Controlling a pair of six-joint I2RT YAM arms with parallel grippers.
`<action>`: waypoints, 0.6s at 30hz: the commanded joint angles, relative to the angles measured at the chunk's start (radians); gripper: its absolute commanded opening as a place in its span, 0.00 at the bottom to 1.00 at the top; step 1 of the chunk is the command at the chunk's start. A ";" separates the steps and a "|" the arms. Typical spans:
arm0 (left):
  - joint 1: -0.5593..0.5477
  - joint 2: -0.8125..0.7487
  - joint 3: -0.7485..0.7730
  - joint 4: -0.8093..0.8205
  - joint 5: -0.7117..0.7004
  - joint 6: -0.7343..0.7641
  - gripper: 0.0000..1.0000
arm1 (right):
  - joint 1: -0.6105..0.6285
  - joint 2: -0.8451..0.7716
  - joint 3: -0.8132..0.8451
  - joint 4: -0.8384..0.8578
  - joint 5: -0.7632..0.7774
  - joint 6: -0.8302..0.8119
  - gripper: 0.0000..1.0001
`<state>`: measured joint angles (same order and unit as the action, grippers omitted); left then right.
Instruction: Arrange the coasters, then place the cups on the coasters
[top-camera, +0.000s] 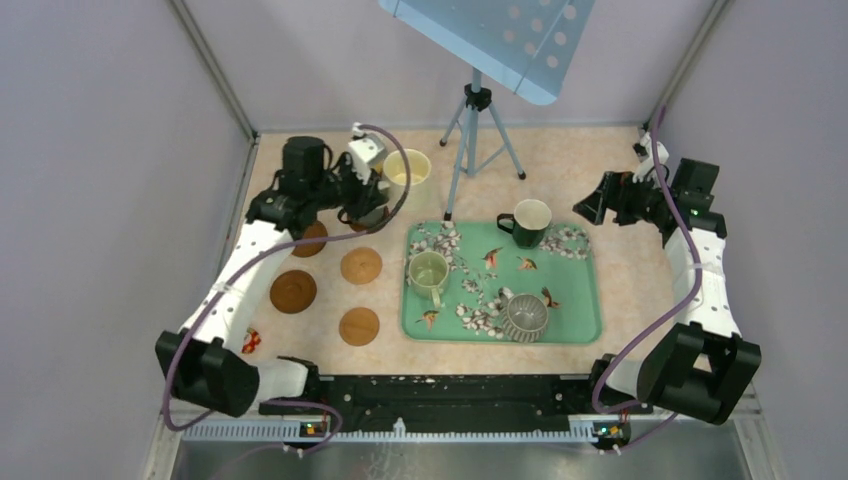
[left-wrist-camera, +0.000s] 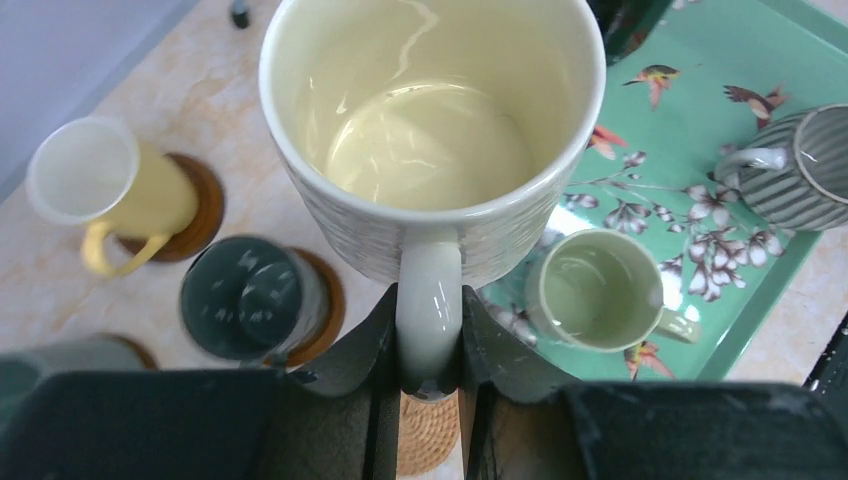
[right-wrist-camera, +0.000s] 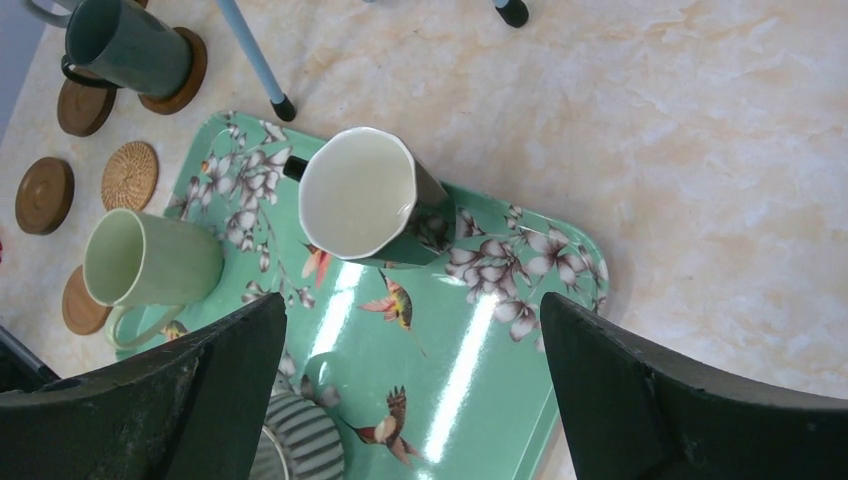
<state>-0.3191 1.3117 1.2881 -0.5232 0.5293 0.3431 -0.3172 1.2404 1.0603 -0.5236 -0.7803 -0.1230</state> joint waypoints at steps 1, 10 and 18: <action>0.213 -0.118 -0.029 0.048 0.163 0.029 0.00 | -0.005 0.014 0.000 0.021 -0.044 -0.022 0.96; 0.728 -0.097 -0.079 -0.082 0.431 0.252 0.00 | -0.006 0.025 -0.004 0.018 -0.059 -0.032 0.96; 0.903 0.031 -0.132 -0.115 0.475 0.508 0.00 | -0.006 0.029 -0.011 0.022 -0.062 -0.032 0.96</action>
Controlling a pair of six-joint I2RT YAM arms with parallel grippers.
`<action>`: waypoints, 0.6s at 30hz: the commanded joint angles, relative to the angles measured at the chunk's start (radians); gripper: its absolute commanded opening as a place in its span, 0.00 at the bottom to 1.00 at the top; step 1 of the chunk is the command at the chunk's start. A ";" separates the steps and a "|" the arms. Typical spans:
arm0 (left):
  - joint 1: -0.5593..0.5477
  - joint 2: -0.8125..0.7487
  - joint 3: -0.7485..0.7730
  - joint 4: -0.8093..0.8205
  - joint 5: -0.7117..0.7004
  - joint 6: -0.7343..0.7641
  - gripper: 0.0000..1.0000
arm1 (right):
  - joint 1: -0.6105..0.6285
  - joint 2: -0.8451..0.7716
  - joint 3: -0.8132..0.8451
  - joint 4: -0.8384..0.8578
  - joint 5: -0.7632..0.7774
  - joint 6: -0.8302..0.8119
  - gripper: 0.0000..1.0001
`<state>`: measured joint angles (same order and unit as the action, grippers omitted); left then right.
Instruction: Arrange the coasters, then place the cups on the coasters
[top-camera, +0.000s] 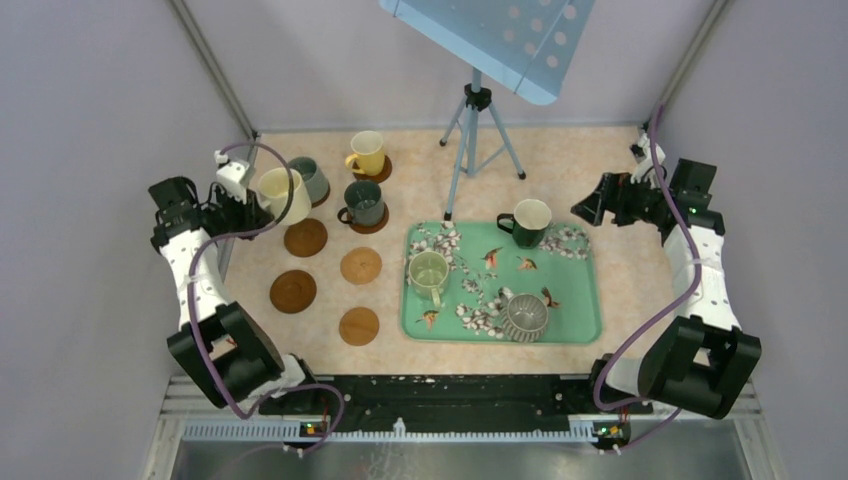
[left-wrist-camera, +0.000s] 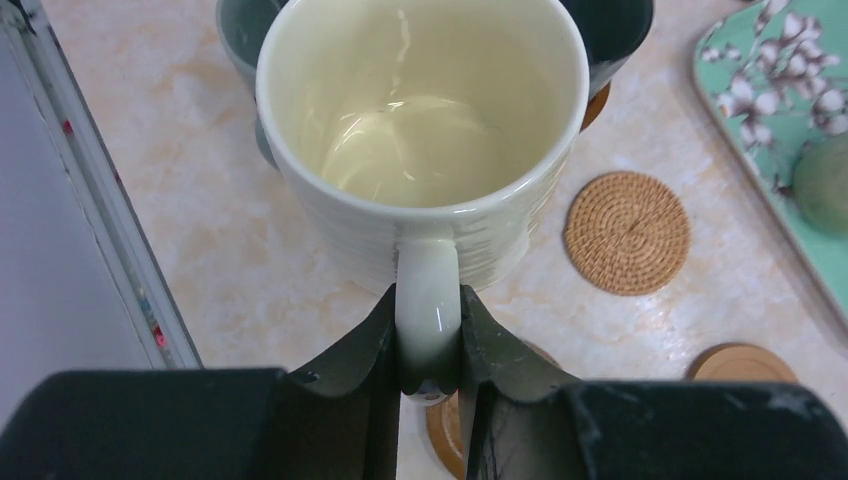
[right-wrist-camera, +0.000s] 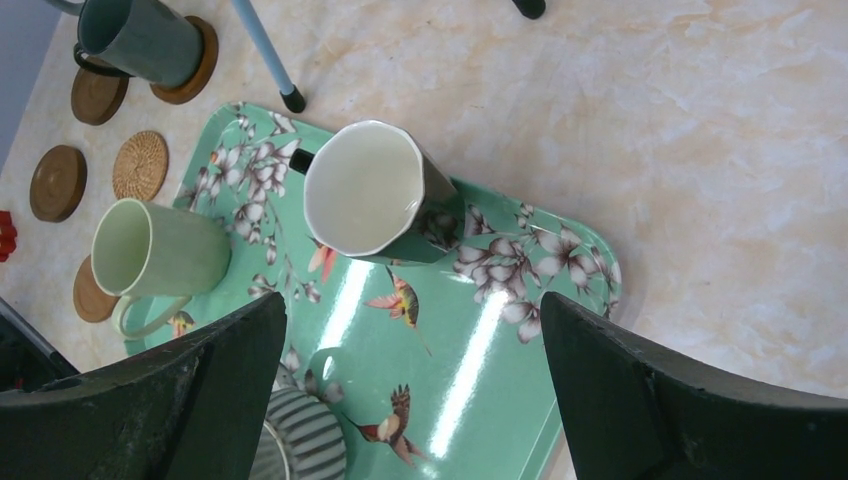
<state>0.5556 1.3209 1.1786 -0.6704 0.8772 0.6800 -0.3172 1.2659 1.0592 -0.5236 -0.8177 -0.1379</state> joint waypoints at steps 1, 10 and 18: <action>0.034 0.032 -0.039 0.047 0.128 0.196 0.00 | -0.006 0.005 -0.009 0.021 -0.026 -0.017 0.96; 0.045 0.124 -0.144 0.164 0.169 0.343 0.00 | -0.006 0.013 -0.014 0.021 -0.024 -0.019 0.96; 0.059 0.204 -0.154 0.172 0.225 0.458 0.00 | -0.006 0.019 -0.015 0.022 -0.020 -0.020 0.96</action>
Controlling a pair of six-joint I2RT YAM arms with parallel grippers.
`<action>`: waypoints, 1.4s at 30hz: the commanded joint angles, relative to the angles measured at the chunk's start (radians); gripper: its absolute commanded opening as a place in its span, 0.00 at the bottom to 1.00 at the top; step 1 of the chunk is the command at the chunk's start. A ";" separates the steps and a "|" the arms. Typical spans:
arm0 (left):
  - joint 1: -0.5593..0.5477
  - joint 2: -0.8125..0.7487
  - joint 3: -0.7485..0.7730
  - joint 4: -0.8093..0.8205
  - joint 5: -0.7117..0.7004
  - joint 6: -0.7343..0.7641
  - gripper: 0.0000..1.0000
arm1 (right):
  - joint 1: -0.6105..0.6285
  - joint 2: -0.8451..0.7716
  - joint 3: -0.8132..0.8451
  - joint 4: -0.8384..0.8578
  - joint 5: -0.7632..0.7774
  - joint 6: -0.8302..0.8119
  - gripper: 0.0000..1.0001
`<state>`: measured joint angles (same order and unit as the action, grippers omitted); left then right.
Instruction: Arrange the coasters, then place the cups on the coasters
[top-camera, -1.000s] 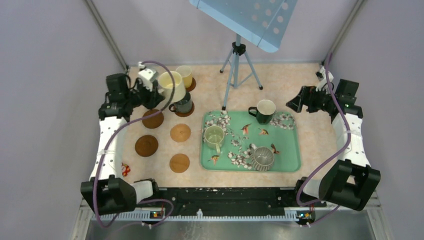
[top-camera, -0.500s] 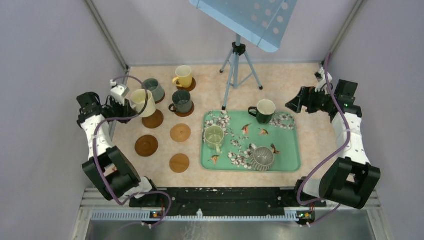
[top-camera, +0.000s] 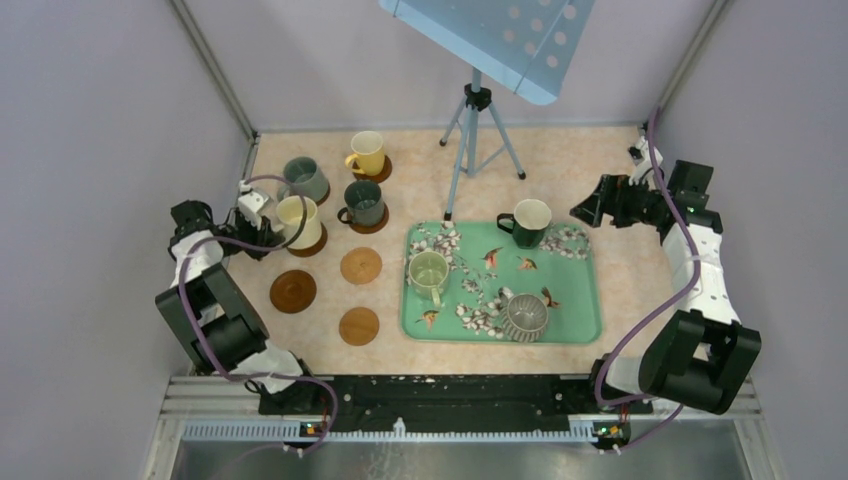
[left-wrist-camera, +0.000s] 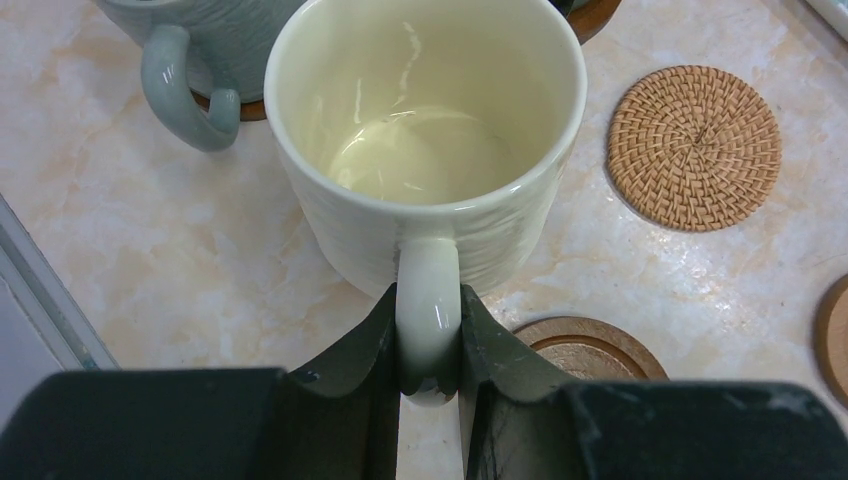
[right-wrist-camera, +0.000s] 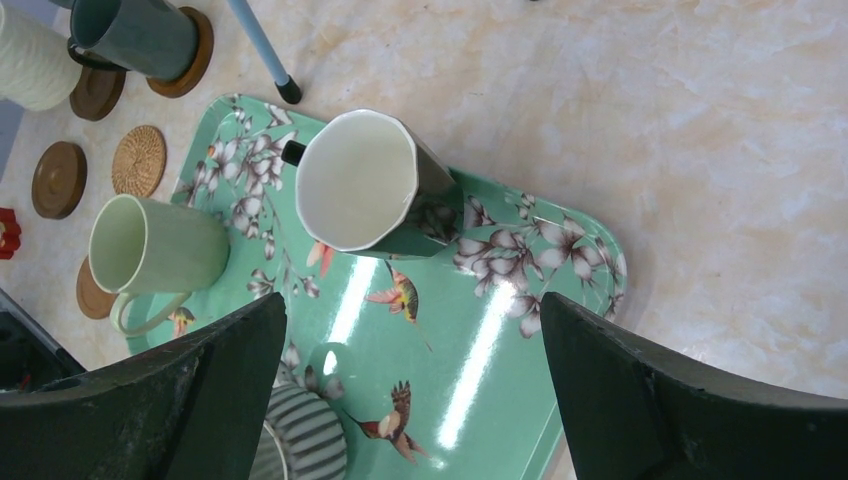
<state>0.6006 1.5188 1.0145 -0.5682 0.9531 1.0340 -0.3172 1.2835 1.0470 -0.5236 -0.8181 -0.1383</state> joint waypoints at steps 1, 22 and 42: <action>0.018 0.015 0.011 0.065 0.153 0.115 0.00 | -0.006 0.002 -0.003 0.021 -0.018 -0.020 0.96; 0.061 0.165 0.062 0.018 0.208 0.225 0.06 | -0.006 0.013 -0.004 0.021 -0.017 -0.022 0.96; 0.061 0.228 0.077 0.036 0.153 0.236 0.38 | -0.006 0.010 -0.004 0.019 -0.018 -0.021 0.96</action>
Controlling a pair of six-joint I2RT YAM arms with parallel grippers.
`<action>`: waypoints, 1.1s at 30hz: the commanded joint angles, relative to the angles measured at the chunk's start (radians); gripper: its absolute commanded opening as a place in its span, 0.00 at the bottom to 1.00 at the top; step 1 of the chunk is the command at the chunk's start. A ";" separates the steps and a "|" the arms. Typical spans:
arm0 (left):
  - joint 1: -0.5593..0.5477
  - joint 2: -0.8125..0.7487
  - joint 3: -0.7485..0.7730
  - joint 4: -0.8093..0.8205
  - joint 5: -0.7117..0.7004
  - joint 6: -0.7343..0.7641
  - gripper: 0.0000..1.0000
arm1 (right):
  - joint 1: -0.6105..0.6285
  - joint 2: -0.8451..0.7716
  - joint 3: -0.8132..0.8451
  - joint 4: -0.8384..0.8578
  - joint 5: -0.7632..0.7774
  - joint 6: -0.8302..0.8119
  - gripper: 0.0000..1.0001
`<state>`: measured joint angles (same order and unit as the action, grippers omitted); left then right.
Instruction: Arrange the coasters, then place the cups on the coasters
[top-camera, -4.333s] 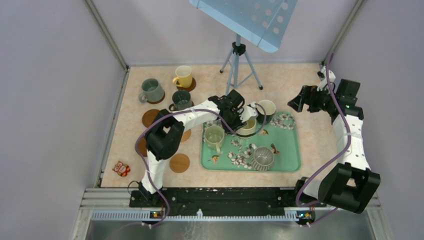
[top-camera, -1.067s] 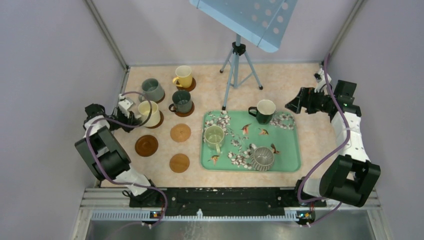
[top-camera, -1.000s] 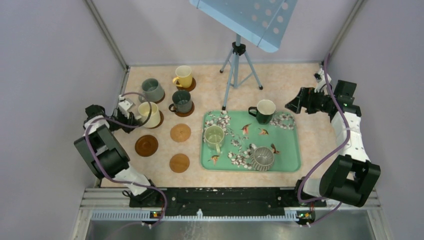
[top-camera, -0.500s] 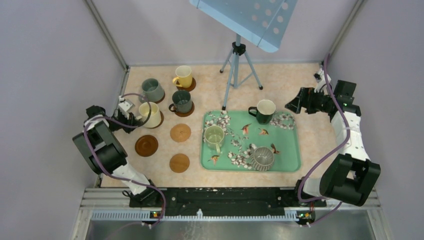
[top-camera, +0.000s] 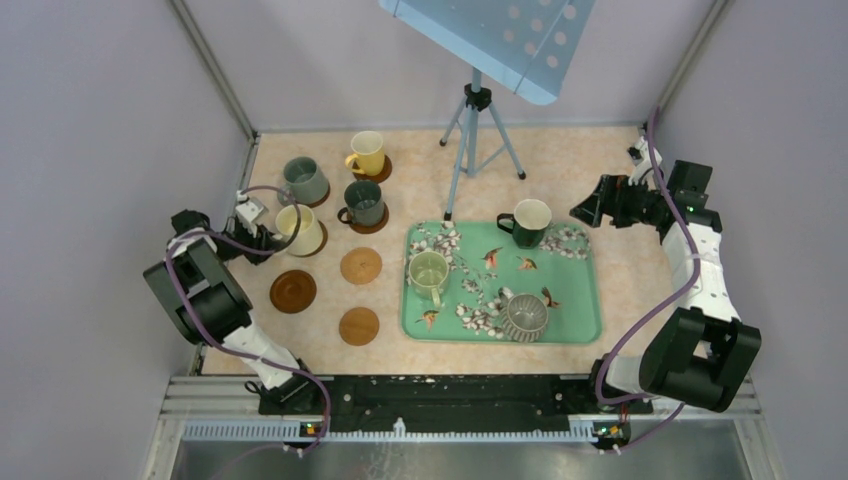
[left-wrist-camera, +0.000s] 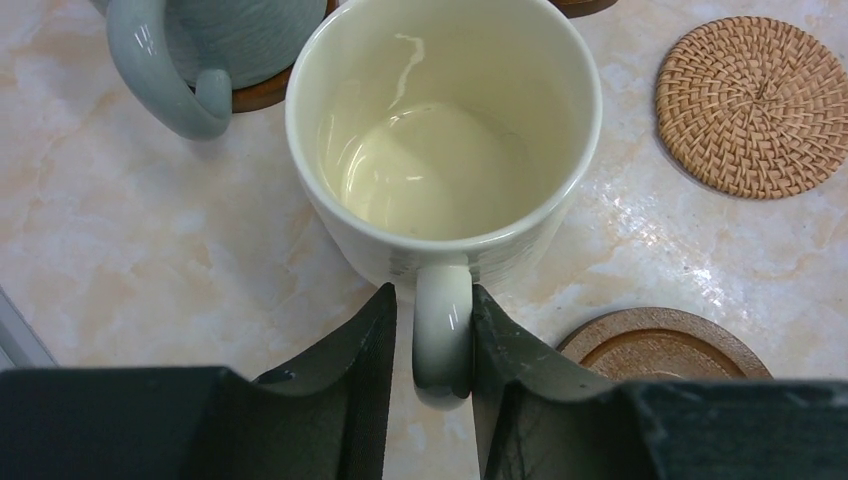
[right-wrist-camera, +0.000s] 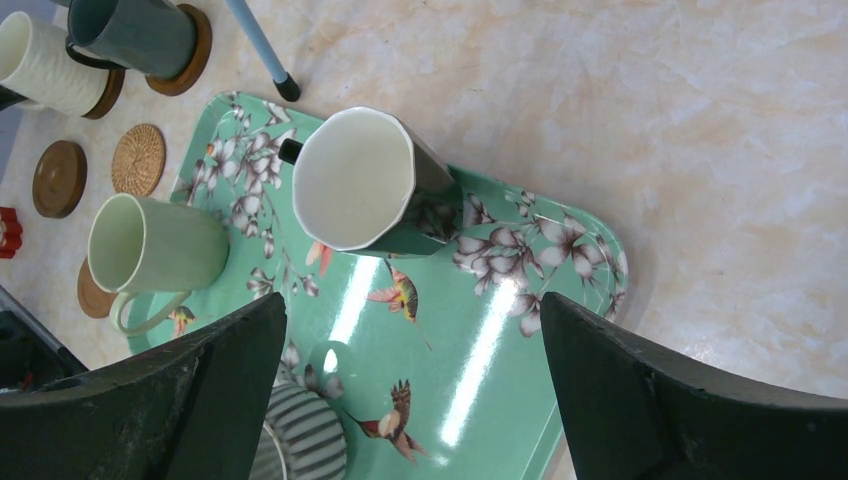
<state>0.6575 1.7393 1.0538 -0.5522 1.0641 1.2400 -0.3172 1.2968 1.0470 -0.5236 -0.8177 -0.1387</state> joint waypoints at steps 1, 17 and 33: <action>0.004 0.008 0.040 0.017 0.038 0.032 0.40 | -0.006 -0.004 -0.005 0.020 -0.019 -0.021 0.96; 0.004 0.005 0.042 0.005 0.030 0.021 0.38 | -0.006 -0.004 -0.004 0.019 -0.026 -0.024 0.96; -0.002 0.044 0.048 0.016 0.046 0.001 0.34 | -0.006 -0.003 -0.002 0.020 -0.027 -0.022 0.96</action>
<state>0.6586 1.7714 1.0851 -0.5499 1.0695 1.2388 -0.3172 1.2968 1.0470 -0.5236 -0.8185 -0.1390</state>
